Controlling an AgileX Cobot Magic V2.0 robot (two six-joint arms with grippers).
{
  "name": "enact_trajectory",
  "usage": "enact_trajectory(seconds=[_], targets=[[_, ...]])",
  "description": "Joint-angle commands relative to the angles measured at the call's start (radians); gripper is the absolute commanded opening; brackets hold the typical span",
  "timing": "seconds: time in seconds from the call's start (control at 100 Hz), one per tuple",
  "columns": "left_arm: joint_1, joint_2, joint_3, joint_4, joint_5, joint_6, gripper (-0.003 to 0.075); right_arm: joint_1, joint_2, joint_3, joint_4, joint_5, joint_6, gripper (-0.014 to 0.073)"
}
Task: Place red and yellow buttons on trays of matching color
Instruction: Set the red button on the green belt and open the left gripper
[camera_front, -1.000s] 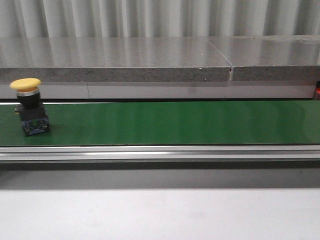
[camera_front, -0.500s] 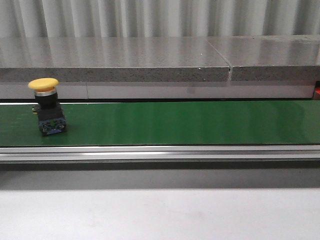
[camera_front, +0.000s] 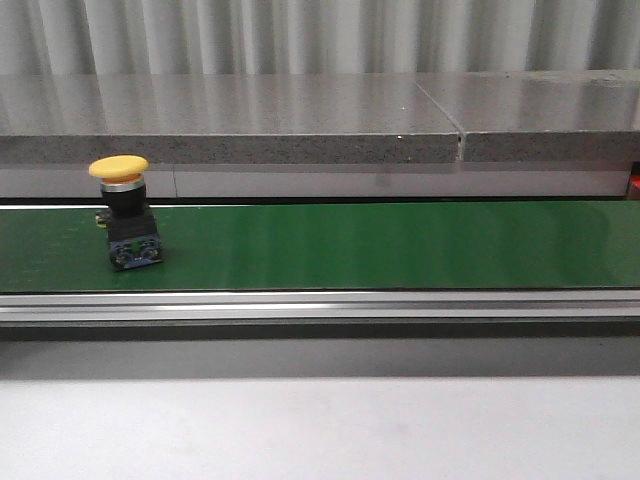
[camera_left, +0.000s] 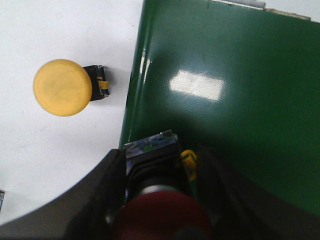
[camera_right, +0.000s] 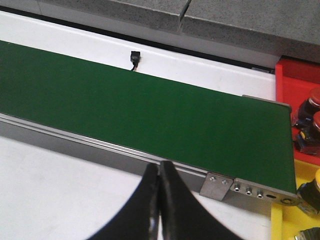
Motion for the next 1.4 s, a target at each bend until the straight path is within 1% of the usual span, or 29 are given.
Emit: enact_trajectory(seconds=[0.0, 0.04, 0.05, 0.1, 0.13, 0.34, 0.47, 0.61, 0.68, 0.69, 0.7, 0.72, 0.75, 0.87, 0.89, 0.92, 1.14, 1.39], targets=[[-0.005, -0.035, -0.033, -0.025, -0.031, 0.001, 0.0375, -0.001, 0.006, -0.026, -0.003, -0.067, -0.004, -0.0067], [-0.005, -0.035, -0.033, -0.031, -0.036, 0.001, 0.0442, -0.001, 0.006, -0.026, -0.003, -0.067, -0.004, -0.0067], [-0.005, -0.035, -0.033, -0.033, -0.036, 0.001, 0.0442, -0.001, 0.006, -0.026, -0.003, -0.067, -0.004, -0.0067], [-0.005, -0.035, -0.033, -0.043, -0.043, 0.003, 0.0489, -0.001, 0.006, -0.026, -0.003, -0.067, -0.004, -0.0067], [-0.005, -0.035, -0.033, -0.048, -0.047, 0.008, 0.0499, -0.001, 0.006, -0.026, -0.003, -0.067, -0.004, -0.0067], [-0.011, -0.075, -0.033, -0.061, -0.089, 0.041, 0.0495, -0.001, 0.006, -0.026, -0.003, -0.067, -0.004, -0.0067], [-0.05, -0.142, -0.033, -0.09, -0.11, 0.101, 0.0495, -0.001, 0.006, -0.026, -0.003, -0.067, -0.004, -0.0067], [-0.103, -0.218, -0.033, -0.089, -0.123, 0.105, 0.0491, -0.001, 0.006, -0.026, -0.003, -0.067, -0.004, -0.0067], [-0.132, -0.258, -0.029, -0.089, -0.136, 0.114, 0.0447, -0.001, 0.006, -0.026, -0.003, -0.067, -0.004, -0.0067], [-0.138, -0.266, -0.026, -0.089, -0.137, 0.119, 0.0421, -0.001, 0.006, -0.026, -0.003, -0.067, -0.004, -0.0067], [-0.141, -0.27, -0.026, -0.089, -0.137, 0.123, 0.0421, -0.001, 0.006, -0.026, -0.003, -0.067, -0.004, -0.0067], [-0.151, -0.282, -0.022, -0.09, -0.139, 0.134, 0.0389, -0.001, 0.006, -0.026, -0.003, -0.067, -0.004, -0.0067], [-0.165, -0.298, -0.015, -0.09, -0.144, 0.144, 0.034, -0.001, 0.006, -0.026, -0.003, -0.067, -0.004, -0.0067], [-0.216, -0.361, 0.022, -0.09, -0.158, 0.151, 0.0078, -0.001, 0.006, -0.026, -0.003, -0.067, -0.004, -0.0067], [-0.224, -0.371, 0.031, -0.092, -0.162, 0.151, 0.005, -0.001, 0.006, -0.026, -0.003, -0.067, -0.004, -0.0067], [-0.236, -0.388, 0.047, -0.095, -0.173, 0.151, -0.0015, -0.001, 0.006, -0.026, -0.003, -0.067, -0.004, -0.0067], [-0.301, -0.503, 0.181, -0.112, -0.26, 0.151, -0.002, -0.001, 0.006, -0.026, -0.003, -0.067, -0.004, -0.0067], [-0.312, -0.691, 0.36, -0.116, -0.357, 0.151, -0.002, -0.001, 0.006, -0.026, -0.003, -0.067, -0.004, -0.0067]])
